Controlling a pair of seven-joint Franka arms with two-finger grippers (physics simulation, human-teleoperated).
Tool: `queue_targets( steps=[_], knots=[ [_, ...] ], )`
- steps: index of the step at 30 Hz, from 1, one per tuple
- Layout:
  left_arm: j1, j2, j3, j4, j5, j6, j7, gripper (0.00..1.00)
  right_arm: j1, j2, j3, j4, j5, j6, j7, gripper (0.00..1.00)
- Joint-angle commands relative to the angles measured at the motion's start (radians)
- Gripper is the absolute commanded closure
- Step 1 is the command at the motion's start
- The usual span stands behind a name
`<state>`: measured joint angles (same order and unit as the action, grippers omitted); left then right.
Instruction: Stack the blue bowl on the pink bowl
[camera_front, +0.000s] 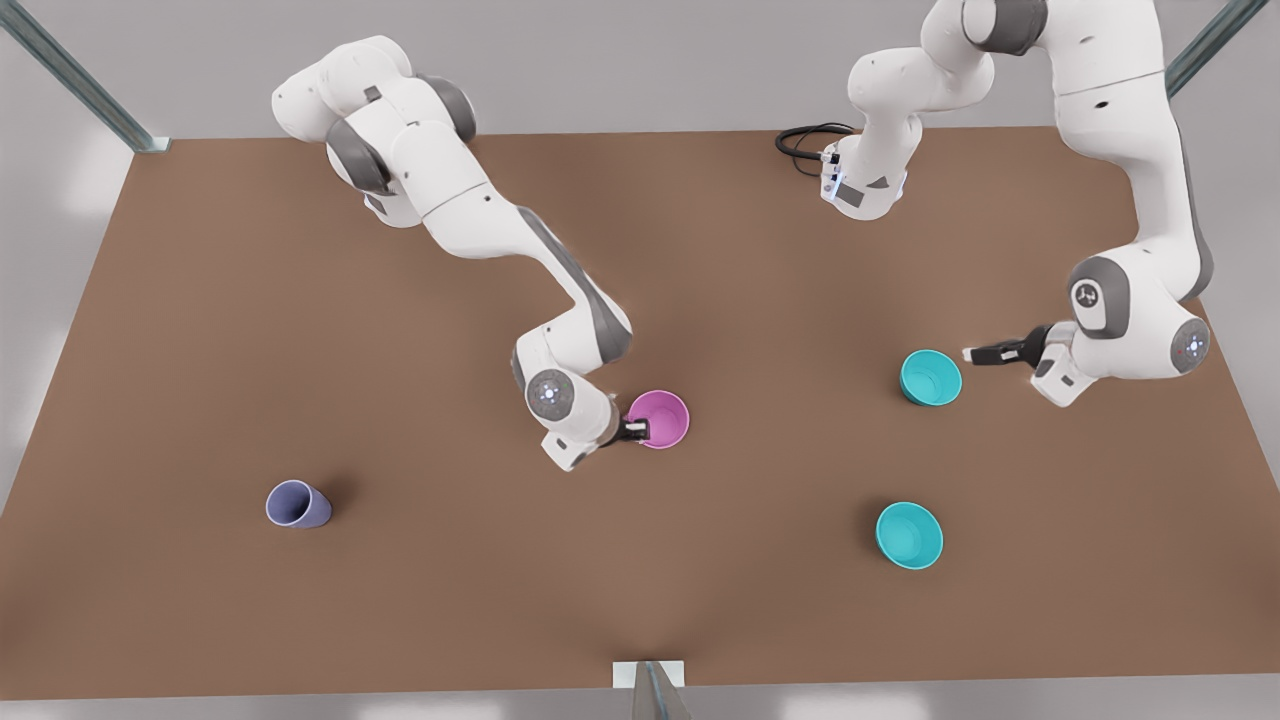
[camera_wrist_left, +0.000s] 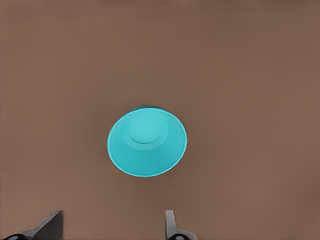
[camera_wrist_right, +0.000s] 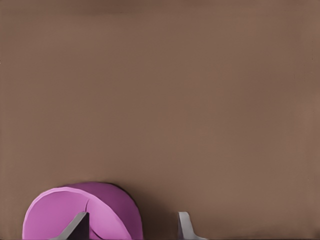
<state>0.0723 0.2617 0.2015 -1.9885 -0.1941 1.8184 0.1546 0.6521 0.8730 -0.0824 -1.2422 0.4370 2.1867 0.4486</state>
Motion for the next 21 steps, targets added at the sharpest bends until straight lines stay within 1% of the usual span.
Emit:
queue_targets(
  steps=[1,2,3,4,5,7,8,9,11,12,13,14,15,16,18,19,21],
  knots=[
    [0.004,0.007,0.006,-0.048,-0.036,0.318,0.41,0.0,-0.069,-0.023,0.0,0.065,0.046,-0.272,0.352,0.0],
    [-0.002,0.005,0.006,-0.113,-0.036,0.381,0.433,0.0,-0.117,-0.026,-0.004,0.095,0.039,-0.415,0.262,0.0],
    [-0.005,0.005,0.006,-0.141,-0.06,0.386,0.447,0.0,-0.198,-0.062,-0.008,0.095,0.006,-0.548,0.096,0.0],
    [-0.005,0.014,0.006,-0.144,-0.088,0.392,0.448,0.0,-0.308,-0.066,-0.011,0.095,-0.009,-0.643,-0.085,0.0],
    [-0.008,0.024,0.004,-0.157,-0.09,0.43,0.448,0.0,-0.384,-0.065,-0.008,0.086,-0.13,-0.679,-0.266,0.0],
    [-0.009,0.059,0.004,-0.171,-0.126,0.479,0.454,0.0,-0.453,-0.092,-0.011,0.095,-0.332,-0.736,-0.522,0.0],
    [-0.005,0.077,0.004,-0.176,-0.133,0.489,0.477,0.0,-0.459,-0.201,-0.005,0.096,-0.406,-0.755,-0.625,0.0],
    [-0.002,0.093,0.004,-0.185,-0.134,0.49,0.482,0.0,-0.451,-0.362,-0.004,0.096,-0.414,-0.834,-0.642,0.0],
    [-0.005,0.094,0.004,-0.197,-0.16,0.492,0.482,0.0,-0.454,-0.502,-0.019,0.083,-0.426,-0.844,-0.65,0.0],
    [-0.005,0.105,0.004,-0.199,-0.195,0.493,0.482,0.0,-0.457,-0.591,-0.019,-0.003,-0.428,-0.832,-0.642,0.0],
    [-0.005,0.109,0.004,-0.199,-0.205,0.504,0.482,0.1,-0.457,-0.654,-0.013,-0.066,-0.429,-0.811,-0.639,0.0],
    [-0.006,0.109,0.004,-0.202,-0.206,0.504,0.482,0.33,-0.459,-0.744,-0.004,-0.195,-0.434,-0.727,-0.637,0.0],
    [-0.006,0.117,0.004,-0.204,-0.206,0.504,0.482,0.38,-0.454,-0.747,-0.002,-0.22,-0.438,-0.711,-0.637,0.0],
    [-0.008,0.123,0.004,-0.204,-0.206,0.504,0.482,0.38,-0.443,-0.707,-0.002,-0.2,-0.471,-0.722,-0.634,0.0],
    [-0.008,0.134,0.004,-0.205,-0.208,0.504,0.482,0.39,-0.442,-0.703,-0.002,-0.197,-0.469,-0.731,-0.631,0.0],
    [-0.009,0.134,0.004,-0.205,-0.208,0.504,0.482,0.41,-0.436,-0.703,-0.002,-0.195,-0.471,-0.743,-0.596,0.0],
    [-0.009,0.133,0.004,-0.205,-0.208,0.498,0.482,0.61,-0.434,-0.687,-0.004,-0.174,-0.487,-0.788,-0.57,0.0]
  ],
)
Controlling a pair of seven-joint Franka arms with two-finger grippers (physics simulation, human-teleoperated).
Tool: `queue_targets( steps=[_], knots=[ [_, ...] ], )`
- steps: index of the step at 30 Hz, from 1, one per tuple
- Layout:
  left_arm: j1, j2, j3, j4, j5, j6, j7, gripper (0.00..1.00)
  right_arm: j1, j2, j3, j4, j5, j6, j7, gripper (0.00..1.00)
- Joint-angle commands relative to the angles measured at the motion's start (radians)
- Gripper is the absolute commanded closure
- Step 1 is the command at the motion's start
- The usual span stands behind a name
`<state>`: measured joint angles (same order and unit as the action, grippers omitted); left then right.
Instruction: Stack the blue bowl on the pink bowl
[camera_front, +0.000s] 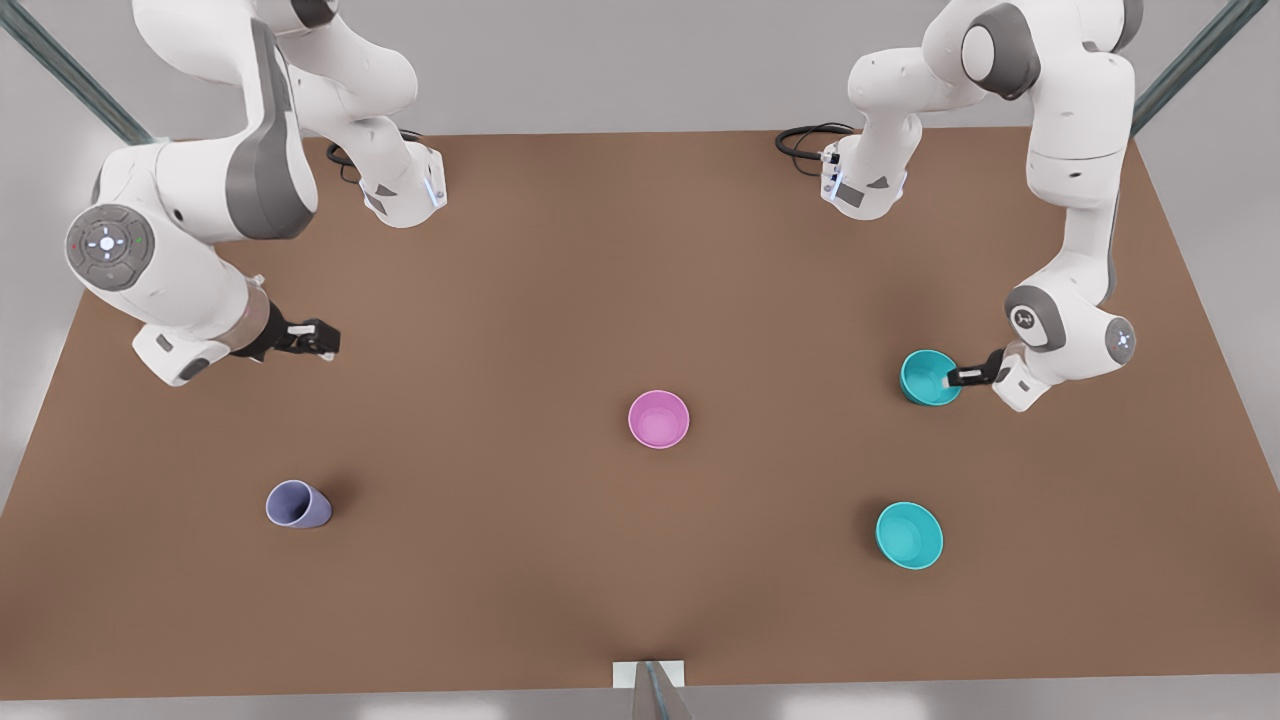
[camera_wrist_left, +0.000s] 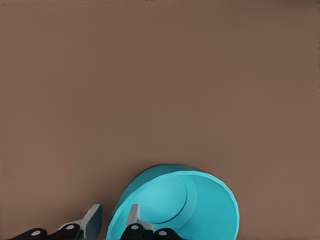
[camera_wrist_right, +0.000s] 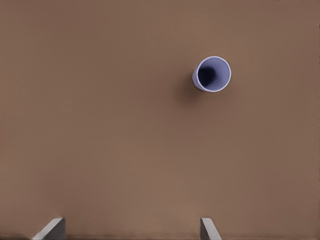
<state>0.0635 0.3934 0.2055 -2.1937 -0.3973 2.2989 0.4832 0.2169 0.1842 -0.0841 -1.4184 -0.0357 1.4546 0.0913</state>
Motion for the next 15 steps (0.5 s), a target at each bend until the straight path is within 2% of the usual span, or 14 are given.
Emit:
queue_targets(
  steps=[1,6,8,10,11,13,15],
  knots=[
    [-0.001,-0.004,0.0,0.0,-0.005,0.014,0.153,0.77,0.005,0.003,0.001,0.009,-0.059,-0.056,-0.212,0.0],
    [-0.034,-0.062,-0.001,0.005,-0.005,-0.024,0.144,0.79,-0.002,0.008,-0.009,0.01,-0.056,-0.056,-0.226,0.0],
    [-0.114,-0.152,-0.001,0.008,-0.003,-0.082,0.04,0.79,-0.002,0.014,-0.009,0.009,-0.058,-0.057,-0.226,0.0],
    [-0.318,-0.229,-0.003,0.008,-0.002,-0.108,-0.339,0.79,-0.002,0.017,-0.009,0.01,-0.056,-0.057,-0.226,0.0],
    [-0.379,-0.226,-0.021,0.031,-0.002,-0.108,-0.486,0.79,-0.002,0.02,-0.009,0.01,-0.056,-0.057,-0.226,0.0],
    [-0.433,-0.145,-0.124,0.17,0.006,-0.108,-0.805,0.79,-0.002,0.021,-0.009,0.01,-0.056,-0.057,-0.226,0.0],
    [-0.534,-0.047,-0.127,0.31,0.008,-0.108,-1.005,0.79,-0.004,0.021,-0.011,0.012,-0.056,-0.057,-0.226,0.0]
  ],
)
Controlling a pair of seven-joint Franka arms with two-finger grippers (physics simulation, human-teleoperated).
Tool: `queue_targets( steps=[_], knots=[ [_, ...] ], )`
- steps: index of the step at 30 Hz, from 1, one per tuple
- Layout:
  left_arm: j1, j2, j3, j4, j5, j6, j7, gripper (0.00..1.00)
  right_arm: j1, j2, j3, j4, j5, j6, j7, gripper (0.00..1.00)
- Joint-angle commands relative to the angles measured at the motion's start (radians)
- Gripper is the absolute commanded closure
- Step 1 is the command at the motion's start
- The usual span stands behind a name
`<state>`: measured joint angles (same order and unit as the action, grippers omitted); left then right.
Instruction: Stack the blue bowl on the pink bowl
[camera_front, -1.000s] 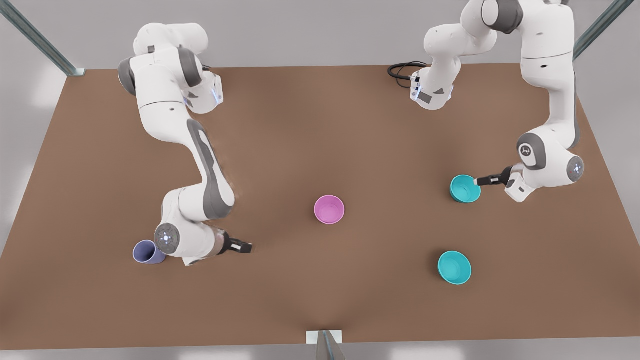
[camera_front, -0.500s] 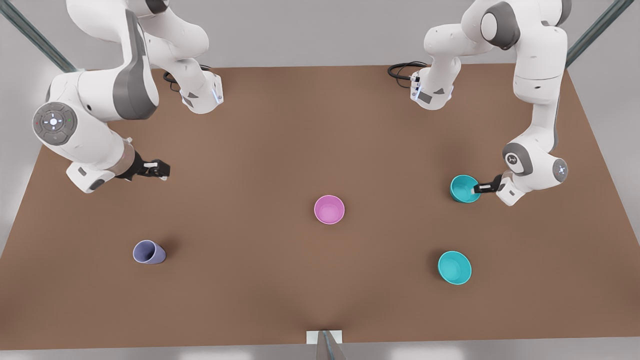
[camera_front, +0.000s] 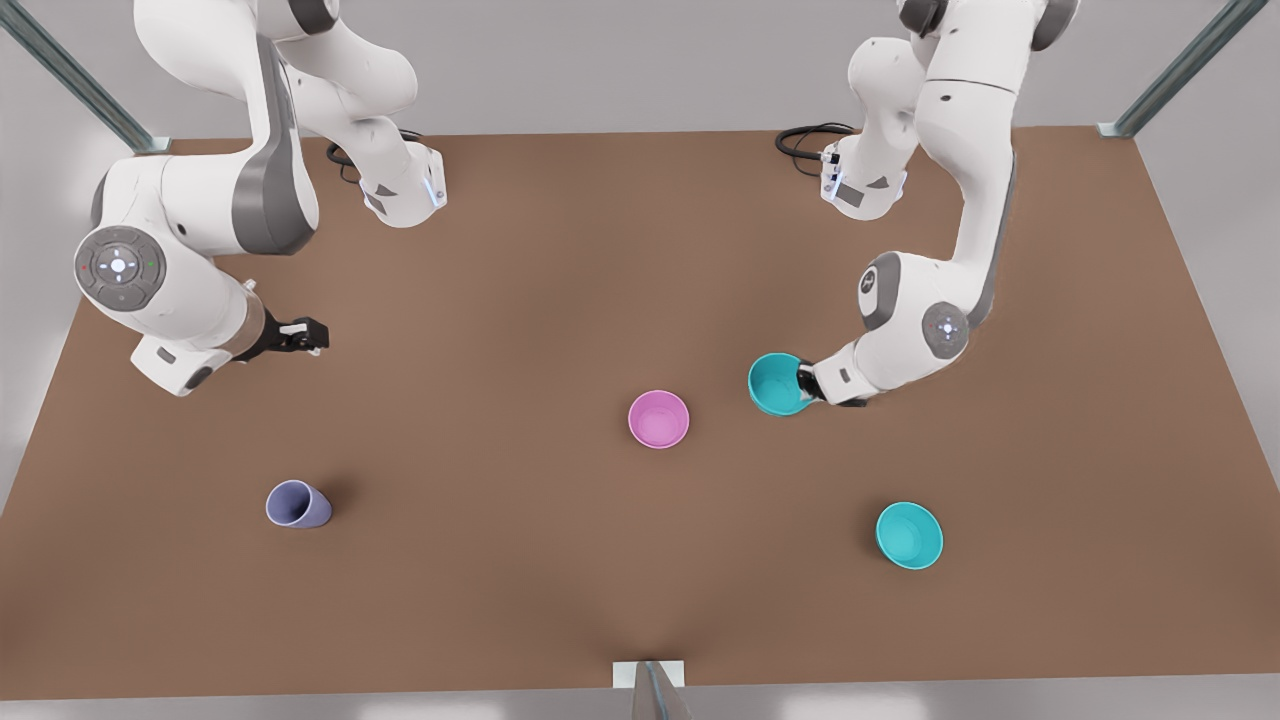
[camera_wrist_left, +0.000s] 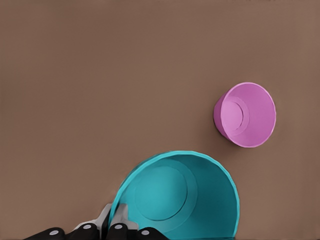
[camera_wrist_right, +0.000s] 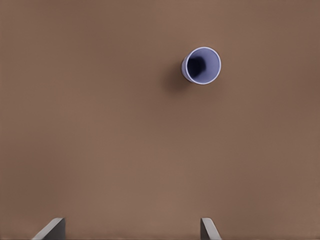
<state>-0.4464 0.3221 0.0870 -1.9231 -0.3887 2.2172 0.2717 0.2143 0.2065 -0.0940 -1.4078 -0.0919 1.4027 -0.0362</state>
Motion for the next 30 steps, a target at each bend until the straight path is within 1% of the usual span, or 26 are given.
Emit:
queue_targets(
  steps=[1,3,7,11,14,30],
  knots=[
    [-0.051,0.066,-0.009,0.096,0.001,-0.027,-0.842,0.79,0.0,-0.001,-0.001,0.001,0.0,-0.005,-0.099,0.0],
    [-0.097,0.161,-0.009,0.222,0.001,-0.027,-0.928,0.79,-0.001,0.001,-0.001,0.001,0.001,-0.005,-0.099,0.0],
    [-0.126,0.296,-0.009,0.43,0.004,-0.08,-1.054,0.79,-0.001,0.001,-0.001,0.003,0.0,-0.004,-0.099,0.0],
    [-0.169,0.337,-0.01,0.429,0.021,-0.076,-1.059,0.79,-0.001,0.001,-0.001,0.003,0.001,-0.004,-0.099,0.0],
    [-0.19,0.342,-0.021,0.408,0.016,-0.077,-1.059,0.79,-0.001,0.001,-0.001,0.003,0.003,-0.004,-0.099,0.0],
    [-0.192,0.353,-0.036,0.392,0.013,-0.07,-1.068,0.79,-0.001,0.001,-0.001,0.006,0.001,-0.002,-0.099,0.0]
  ],
)
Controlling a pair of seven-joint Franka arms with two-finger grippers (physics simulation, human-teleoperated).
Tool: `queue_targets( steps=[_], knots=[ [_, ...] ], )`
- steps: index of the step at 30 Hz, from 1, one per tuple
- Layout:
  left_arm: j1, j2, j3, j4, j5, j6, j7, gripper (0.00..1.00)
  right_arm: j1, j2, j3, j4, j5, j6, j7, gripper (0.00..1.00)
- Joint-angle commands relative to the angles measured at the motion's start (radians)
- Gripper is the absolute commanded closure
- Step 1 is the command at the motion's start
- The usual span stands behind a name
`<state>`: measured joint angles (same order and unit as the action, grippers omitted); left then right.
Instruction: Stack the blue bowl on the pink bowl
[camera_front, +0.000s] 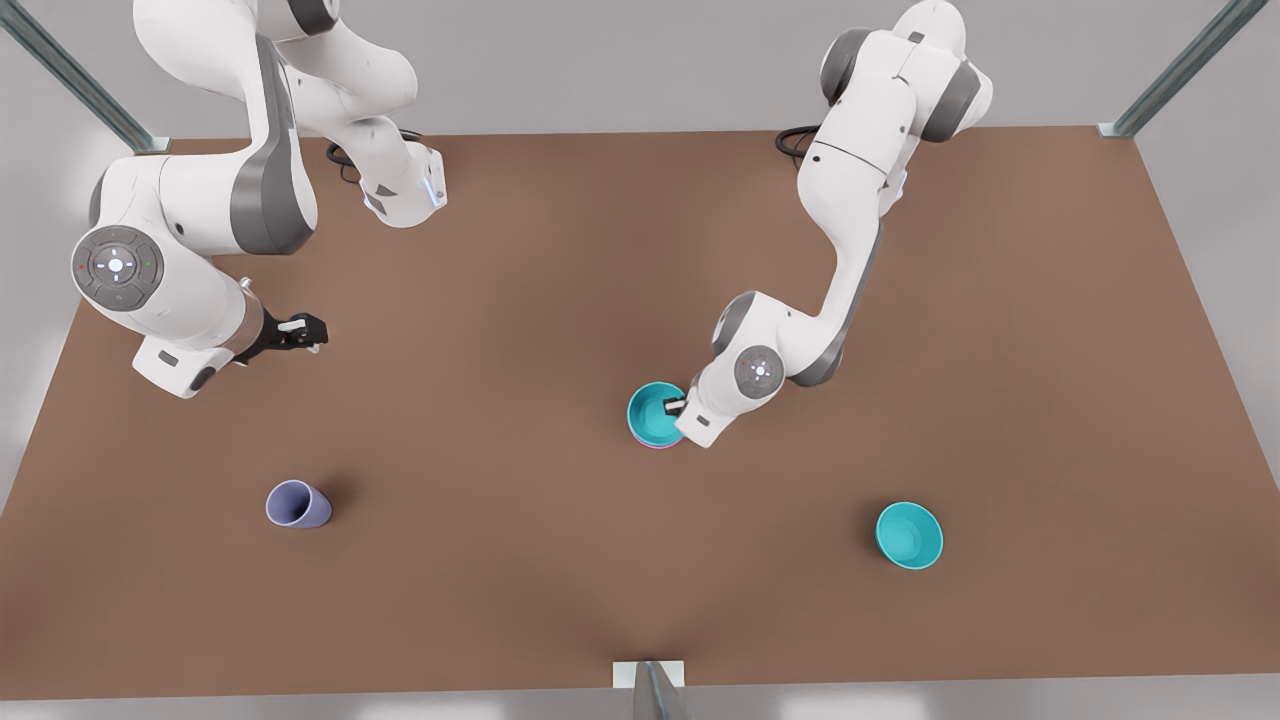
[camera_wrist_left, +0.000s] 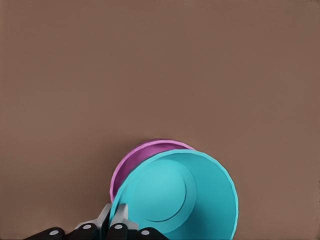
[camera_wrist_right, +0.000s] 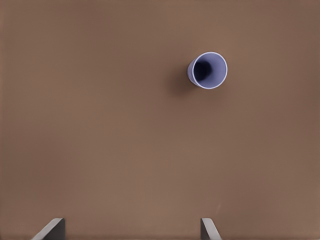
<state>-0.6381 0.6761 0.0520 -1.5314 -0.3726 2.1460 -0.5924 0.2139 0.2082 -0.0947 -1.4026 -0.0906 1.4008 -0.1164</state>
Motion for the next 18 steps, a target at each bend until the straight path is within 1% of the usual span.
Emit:
queue_targets(
  steps=[1,2,4,5,6,8,9,10,11,12,13,14,18],
  knots=[
    [0.0,-0.001,-0.001,0.0,-0.003,0.002,-0.204,0.46,-0.001,-0.001,0.0,0.001,0.003,0.0,-0.019,0.0],
    [0.002,-0.003,-0.001,0.0,-0.003,0.002,-0.202,0.0,-0.001,-0.001,0.0,0.001,0.005,0.0,-0.019,0.0],
    [0.014,-0.01,-0.001,0.0,0.017,-0.049,-0.195,0.0,-0.001,-0.001,0.0,0.001,0.005,0.0,-0.019,0.0],
    [0.04,-0.041,-0.001,0.0,0.145,-0.164,-0.181,0.0,-0.001,-0.001,0.0,0.001,0.003,0.0,-0.019,0.0],
    [0.083,-0.108,0.003,0.01,0.273,-0.352,-0.072,0.0,-0.001,-0.001,0.001,0.001,0.003,0.0,-0.019,0.0],
    [0.271,-0.326,0.003,0.011,0.348,-0.604,0.215,0.0,-0.001,-0.001,0.0,0.001,0.003,0.0,-0.019,0.0],
    [0.374,-0.394,0.002,0.013,0.397,-0.739,0.427,0.0,-0.001,-0.001,0.0,0.001,0.003,0.0,-0.019,0.0],
    [0.423,-0.428,0.002,0.017,0.412,-0.773,0.503,0.0,-0.001,-0.001,0.0,0.001,0.003,0.0,-0.019,0.0],
    [0.423,-0.444,0.0,0.048,0.466,-0.827,0.508,0.0,-0.001,-0.001,0.0,0.001,0.002,0.0,-0.019,0.0],
    [0.422,-0.463,-0.006,0.119,0.46,-0.884,0.503,0.0,-0.001,-0.001,0.0,0.001,0.002,0.0,-0.019,0.0],
    [0.408,-0.512,-0.008,0.12,0.46,-0.887,0.507,0.0,-0.001,-0.001,0.0,0.001,0.002,0.0,-0.019,0.0],
    [0.408,-0.517,-0.006,0.128,0.448,-0.919,0.507,0.0,-0.001,-0.001,0.0,0.001,0.003,0.0,-0.019,0.0],
    [0.41,-0.5,-0.004,0.166,0.445,-0.925,0.507,0.0,-0.002,0.007,0.0,0.008,0.005,0.0,-0.019,0.0]
  ],
)
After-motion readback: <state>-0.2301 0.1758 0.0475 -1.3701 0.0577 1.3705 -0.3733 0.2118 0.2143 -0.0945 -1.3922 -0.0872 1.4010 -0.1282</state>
